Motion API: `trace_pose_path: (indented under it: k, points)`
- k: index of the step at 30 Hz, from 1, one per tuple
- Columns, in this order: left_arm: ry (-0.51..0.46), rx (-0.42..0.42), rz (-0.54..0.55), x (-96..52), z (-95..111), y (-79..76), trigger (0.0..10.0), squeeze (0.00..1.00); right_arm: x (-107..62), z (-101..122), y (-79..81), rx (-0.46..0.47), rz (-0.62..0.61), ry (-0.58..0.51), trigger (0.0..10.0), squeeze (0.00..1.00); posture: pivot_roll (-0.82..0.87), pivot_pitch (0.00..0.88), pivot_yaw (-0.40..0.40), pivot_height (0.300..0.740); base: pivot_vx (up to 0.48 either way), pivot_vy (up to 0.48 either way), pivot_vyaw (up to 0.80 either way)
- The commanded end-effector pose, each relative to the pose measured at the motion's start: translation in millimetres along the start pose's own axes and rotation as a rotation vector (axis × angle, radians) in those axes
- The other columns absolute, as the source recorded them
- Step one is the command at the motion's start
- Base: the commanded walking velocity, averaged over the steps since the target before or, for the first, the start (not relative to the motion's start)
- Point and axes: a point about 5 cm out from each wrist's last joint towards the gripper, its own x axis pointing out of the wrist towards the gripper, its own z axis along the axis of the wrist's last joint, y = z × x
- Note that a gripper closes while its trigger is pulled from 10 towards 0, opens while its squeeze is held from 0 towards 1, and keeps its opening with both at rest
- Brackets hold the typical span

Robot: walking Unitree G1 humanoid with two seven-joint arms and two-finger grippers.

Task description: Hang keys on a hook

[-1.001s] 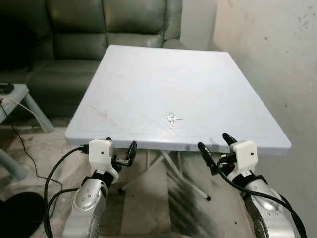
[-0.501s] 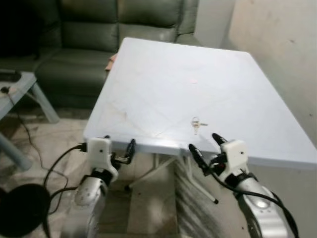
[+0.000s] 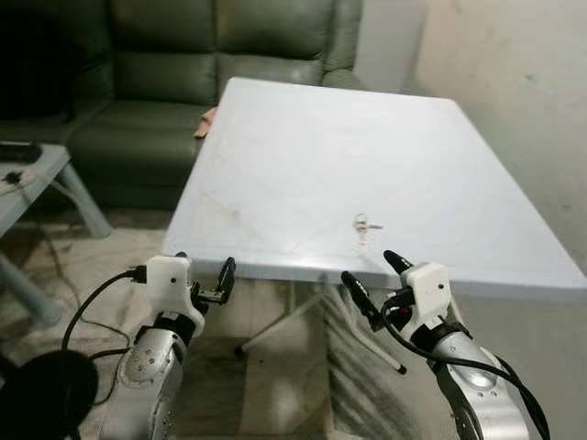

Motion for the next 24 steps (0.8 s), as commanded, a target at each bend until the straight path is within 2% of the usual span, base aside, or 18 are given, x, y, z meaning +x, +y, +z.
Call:
trace_pose_path:
  k: [1, 12, 16, 24]
  points:
    - [-0.006, 0.018, 0.019, -1.2, 3.9, 6.4, 10.0, 0.0, 2.2, 2.7, 1.4, 0.007, 0.004, -0.012, 10.0, 0.0, 0.02, 0.057, -0.05, 0.74, 0.304, 0.0, 0.0]
    - [-0.013, 0.004, 0.024, -1.3, 5.6, 6.1, 10.0, 0.0, 1.3, 1.8, 1.2, 0.006, 0.01, -0.005, 10.0, 0.0, 0.02, 0.061, -0.052, 0.74, 0.302, 0.0, 0.0]
    - [-0.031, 0.009, 0.035, -0.5, 8.7, 3.6, 10.0, 0.0, 2.2, 2.4, -0.1, 0.001, 0.025, -0.001, 10.0, 0.0, 0.03, 0.061, -0.053, 0.74, 0.0, 0.0, 0.0]
    - [-0.05, 0.027, -0.026, -1.1, 10.9, -7.7, 10.0, 0.0, 6.0, 3.3, -17.8, -0.038, 0.047, 0.031, 10.0, 0.0, 0.03, 0.064, -0.062, 0.74, 0.0, 0.0, 0.0]
